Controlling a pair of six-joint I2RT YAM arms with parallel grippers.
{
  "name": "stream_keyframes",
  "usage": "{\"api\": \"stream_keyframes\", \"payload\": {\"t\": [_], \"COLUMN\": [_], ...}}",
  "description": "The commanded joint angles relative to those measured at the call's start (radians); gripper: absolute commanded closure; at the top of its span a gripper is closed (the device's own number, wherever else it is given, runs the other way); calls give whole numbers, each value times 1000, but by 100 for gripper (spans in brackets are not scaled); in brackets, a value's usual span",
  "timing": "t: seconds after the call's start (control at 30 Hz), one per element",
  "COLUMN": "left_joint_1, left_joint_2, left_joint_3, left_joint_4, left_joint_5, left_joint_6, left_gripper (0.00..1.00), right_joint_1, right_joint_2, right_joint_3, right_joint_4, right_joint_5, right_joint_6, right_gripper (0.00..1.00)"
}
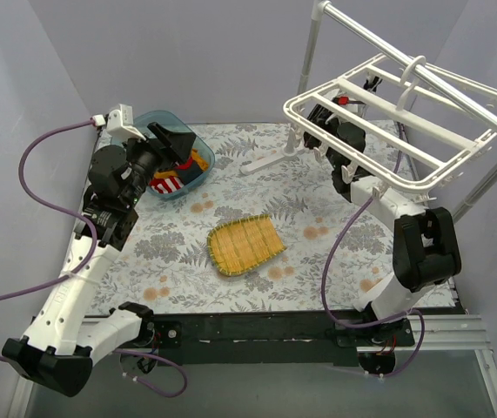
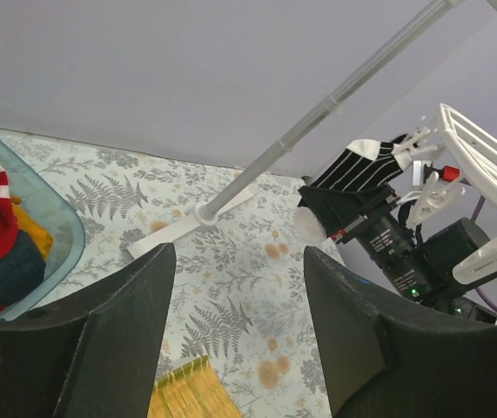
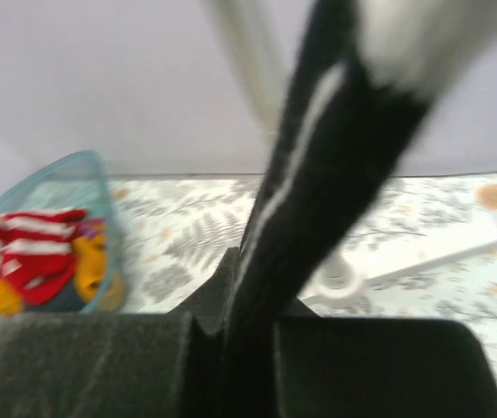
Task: Remove the socks clipped to the hanger
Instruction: Place the sock in the bin, then adjust the hanger on the clothesline.
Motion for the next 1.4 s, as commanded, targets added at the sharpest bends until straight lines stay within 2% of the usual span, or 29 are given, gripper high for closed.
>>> {"api": "stream_keyframes", "payload": {"t": [0.0, 0.27, 0.4, 0.67, 1.0, 1.23, 1.37], "left_joint_1": [-3, -15, -73, -246, -440, -474, -474], "left_joint_2": [11, 126, 202, 302, 362, 298, 259], "left_joint_3": [70, 150, 225, 308, 377, 340, 340], "left_joint_4": [-6, 92, 102, 106, 116, 119, 40], "left_joint_5": [139, 356, 410, 398, 298, 212, 212], "left_joint_6": [32, -5, 13, 56, 110, 140, 209], "left_gripper": [40, 36, 36, 37, 42, 45, 49], "right_joint_1": [34, 65, 65, 65, 69, 68, 68], "right_joint_2": [-88, -140, -171, -246, -305, -318, -322], "right_joint_3": [-15, -12, -43, -86, -126, -135, -135], "right_joint_4": [21, -48, -63, -75, -89, -109, -111], "right_joint_5": [-263, -390, -448, -519, -564, -579, -583], "right_joint_6": [29, 69, 81, 101, 121, 123, 123], "right_gripper": [99, 99, 99, 99, 99, 99, 99]}}
